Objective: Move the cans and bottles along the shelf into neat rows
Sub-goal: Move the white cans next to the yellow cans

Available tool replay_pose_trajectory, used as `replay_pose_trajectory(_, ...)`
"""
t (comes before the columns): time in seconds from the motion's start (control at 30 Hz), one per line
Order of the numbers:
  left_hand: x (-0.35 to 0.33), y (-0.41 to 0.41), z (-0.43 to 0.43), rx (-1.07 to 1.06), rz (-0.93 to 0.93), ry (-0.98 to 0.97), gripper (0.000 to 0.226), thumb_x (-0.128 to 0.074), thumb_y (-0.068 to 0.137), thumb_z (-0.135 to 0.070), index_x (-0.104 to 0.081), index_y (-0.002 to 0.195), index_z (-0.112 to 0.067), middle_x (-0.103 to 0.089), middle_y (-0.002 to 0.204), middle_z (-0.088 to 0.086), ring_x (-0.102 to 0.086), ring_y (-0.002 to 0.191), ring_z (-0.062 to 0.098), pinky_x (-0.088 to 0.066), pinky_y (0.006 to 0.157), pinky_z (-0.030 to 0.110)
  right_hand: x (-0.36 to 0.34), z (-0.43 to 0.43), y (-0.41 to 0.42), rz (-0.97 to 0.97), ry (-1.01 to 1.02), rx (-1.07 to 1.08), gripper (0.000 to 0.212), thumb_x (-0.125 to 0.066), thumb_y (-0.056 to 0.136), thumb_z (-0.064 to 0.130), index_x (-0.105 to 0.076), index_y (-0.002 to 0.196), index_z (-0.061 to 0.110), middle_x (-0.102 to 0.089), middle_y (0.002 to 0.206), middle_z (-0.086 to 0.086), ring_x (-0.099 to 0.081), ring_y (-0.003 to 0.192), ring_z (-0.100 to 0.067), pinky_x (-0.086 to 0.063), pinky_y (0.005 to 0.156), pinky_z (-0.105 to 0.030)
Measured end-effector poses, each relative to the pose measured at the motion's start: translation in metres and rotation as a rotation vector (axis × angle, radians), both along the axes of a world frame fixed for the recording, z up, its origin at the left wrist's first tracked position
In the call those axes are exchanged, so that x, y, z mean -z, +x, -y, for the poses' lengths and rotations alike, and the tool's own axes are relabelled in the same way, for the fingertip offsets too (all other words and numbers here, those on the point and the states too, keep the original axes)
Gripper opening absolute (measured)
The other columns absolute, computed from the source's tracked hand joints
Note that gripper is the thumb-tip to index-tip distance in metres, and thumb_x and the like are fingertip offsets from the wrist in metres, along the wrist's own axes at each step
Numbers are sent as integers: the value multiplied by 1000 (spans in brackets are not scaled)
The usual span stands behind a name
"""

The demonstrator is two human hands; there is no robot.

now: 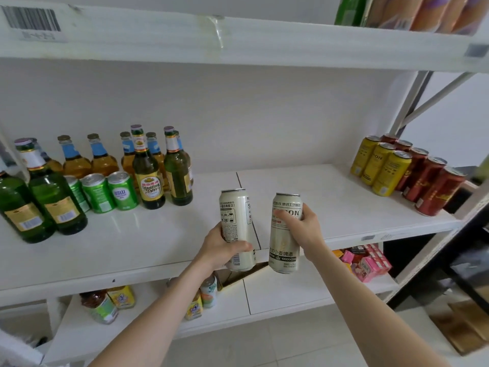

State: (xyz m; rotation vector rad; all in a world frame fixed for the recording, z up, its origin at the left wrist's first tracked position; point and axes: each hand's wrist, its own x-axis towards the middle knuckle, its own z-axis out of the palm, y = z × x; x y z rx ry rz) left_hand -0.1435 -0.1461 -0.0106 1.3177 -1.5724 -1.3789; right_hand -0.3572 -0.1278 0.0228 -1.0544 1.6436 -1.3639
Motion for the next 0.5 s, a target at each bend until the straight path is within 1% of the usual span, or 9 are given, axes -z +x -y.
replay_pose_trajectory(0.07, 0, -17, 13, 20, 6, 2, 55, -84, 60, -33, -55, 107, -39, -67, 106, -13, -63, 98, 5, -49, 69, 21, 0, 10, -17, -11, -4, 22, 39, -76, 61, 44, -64, 91, 22, -71, 86, -1, -70, 80, -18, -55, 62, -30)
replay_pose_trajectory(0.13, -1, -36, 26, 38, 5, 0, 57, -83, 56, -36, -56, 106, -38, -68, 106, -12, -64, 96, 4, -50, 68, 20, 1, 20, -35, 0, -12, 39, 41, -76, 60, 45, -64, 91, 22, -71, 86, -1, -70, 80, -18, -58, 66, -33)
replay_pose_trajectory(0.2, 1, -54, 35, 43, 16, -2, 59, -82, 52, -38, -57, 106, -36, -69, 106, -11, -65, 96, 5, -51, 72, 23, 1, 25, -53, -2, -9, 44, 40, -77, 61, 44, -64, 92, 23, -71, 85, 0, -70, 80, -18, -58, 66, -34)
replay_pose_trajectory(0.27, 1, -74, 42, 66, 31, 2, 63, -82, 50, -40, -57, 108, -34, -68, 107, -10, -65, 98, 7, -53, 77, 26, 0, 30, -73, 11, -15, 55, 38, -77, 62, 44, -64, 91, 24, -72, 85, 1, -70, 79, -17, -57, 63, -32)
replay_pose_trajectory(0.3, 1, -85, 45, 79, 33, 5, 65, -82, 48, -42, -57, 108, -35, -68, 107, -11, -65, 99, 7, -53, 77, 25, 0, 33, -83, 18, -16, 64, 39, -76, 61, 45, -64, 92, 24, -72, 85, 1, -70, 79, -16, -56, 62, -30)
replay_pose_trajectory(0.4, -1, -119, 52, 94, 33, 7, 66, -81, 43, -45, -57, 104, -38, -69, 103, -16, -65, 94, 0, -50, 68, 18, -2, 38, -116, 26, -22, 81, 44, -75, 58, 46, -64, 93, 22, -72, 85, 1, -70, 77, -15, -55, 60, -28)
replay_pose_trajectory(0.43, -1, -131, 54, 90, 35, 6, 65, -81, 43, -46, -57, 103, -38, -69, 101, -17, -65, 92, -1, -50, 68, 18, -2, 40, -128, 25, -23, 80, 44, -76, 58, 46, -65, 93, 22, -72, 84, 1, -70, 77, -14, -54, 59, -27)
replay_pose_trajectory(0.5, 0, -156, 55, 73, 40, -1, 66, -81, 42, -45, -60, 104, -35, -71, 102, -14, -67, 94, 3, -54, 76, 25, -3, 42, -152, 9, -24, 68, 42, -76, 59, 44, -65, 92, 21, -72, 83, 1, -71, 76, -14, -54, 59, -27)
